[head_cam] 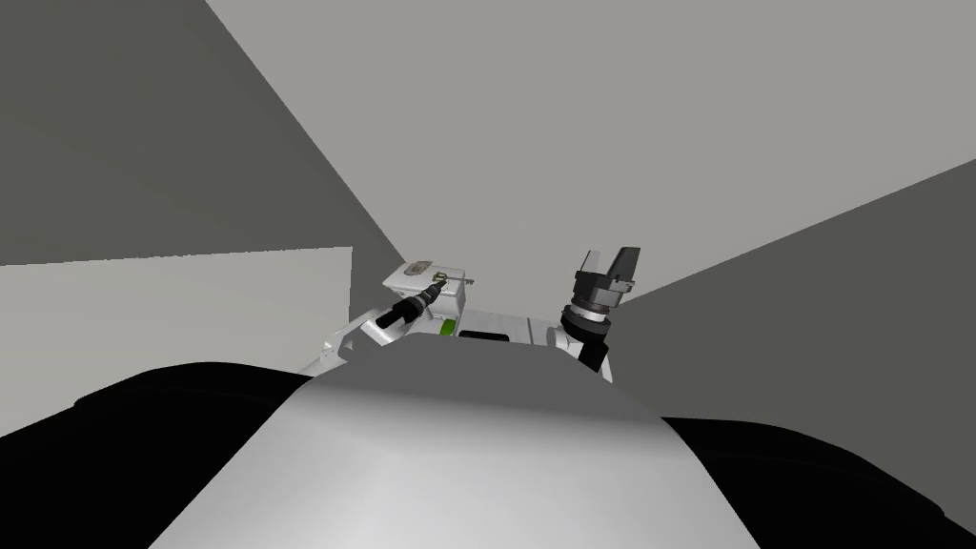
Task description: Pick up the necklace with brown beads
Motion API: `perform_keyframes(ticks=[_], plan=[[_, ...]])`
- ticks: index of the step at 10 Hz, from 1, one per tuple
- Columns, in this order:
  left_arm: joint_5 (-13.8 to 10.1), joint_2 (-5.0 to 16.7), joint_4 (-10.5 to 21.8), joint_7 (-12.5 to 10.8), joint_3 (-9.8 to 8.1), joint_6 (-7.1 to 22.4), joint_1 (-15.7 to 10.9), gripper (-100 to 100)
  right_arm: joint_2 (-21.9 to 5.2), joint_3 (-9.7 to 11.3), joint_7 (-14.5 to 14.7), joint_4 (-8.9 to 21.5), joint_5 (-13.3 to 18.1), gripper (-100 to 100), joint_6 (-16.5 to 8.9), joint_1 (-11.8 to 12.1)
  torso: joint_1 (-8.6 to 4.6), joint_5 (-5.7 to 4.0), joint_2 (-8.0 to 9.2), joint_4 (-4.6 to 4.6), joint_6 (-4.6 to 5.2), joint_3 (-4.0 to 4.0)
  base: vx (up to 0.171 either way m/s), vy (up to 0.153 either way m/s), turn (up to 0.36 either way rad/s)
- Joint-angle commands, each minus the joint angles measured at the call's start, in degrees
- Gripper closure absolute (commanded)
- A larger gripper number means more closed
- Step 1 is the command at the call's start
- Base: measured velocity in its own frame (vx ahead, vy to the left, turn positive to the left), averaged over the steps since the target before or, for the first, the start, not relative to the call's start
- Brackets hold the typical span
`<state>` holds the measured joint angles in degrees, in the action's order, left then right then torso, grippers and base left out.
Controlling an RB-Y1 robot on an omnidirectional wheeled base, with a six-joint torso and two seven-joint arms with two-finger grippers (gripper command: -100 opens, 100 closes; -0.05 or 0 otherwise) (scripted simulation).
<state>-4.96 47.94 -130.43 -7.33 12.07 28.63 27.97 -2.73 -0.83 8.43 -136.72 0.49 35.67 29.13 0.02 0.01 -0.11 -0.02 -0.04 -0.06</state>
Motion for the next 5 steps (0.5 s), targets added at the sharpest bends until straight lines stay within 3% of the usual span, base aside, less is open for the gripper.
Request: perform_keyframes(ticks=[1,5], plan=[[-0.2,2.1,0.8,-0.7,0.72,2.4,0.3,-100,0.0,0.0,0.0,0.0,0.0,0,0.0,0.0,0.00,0.00,0.00,0.00,0.00,0.00,0.014,0.025,-0.165],[-0.9,6.6,1.9,-2.2,2.50,8.3,0.1,-100,0.0,0.0,0.0,0.0,0.0,0,0.0,0.0,0.05,0.01,-0.03,-0.01,-0.02,-0.02,0.016,0.024,-0.148]])
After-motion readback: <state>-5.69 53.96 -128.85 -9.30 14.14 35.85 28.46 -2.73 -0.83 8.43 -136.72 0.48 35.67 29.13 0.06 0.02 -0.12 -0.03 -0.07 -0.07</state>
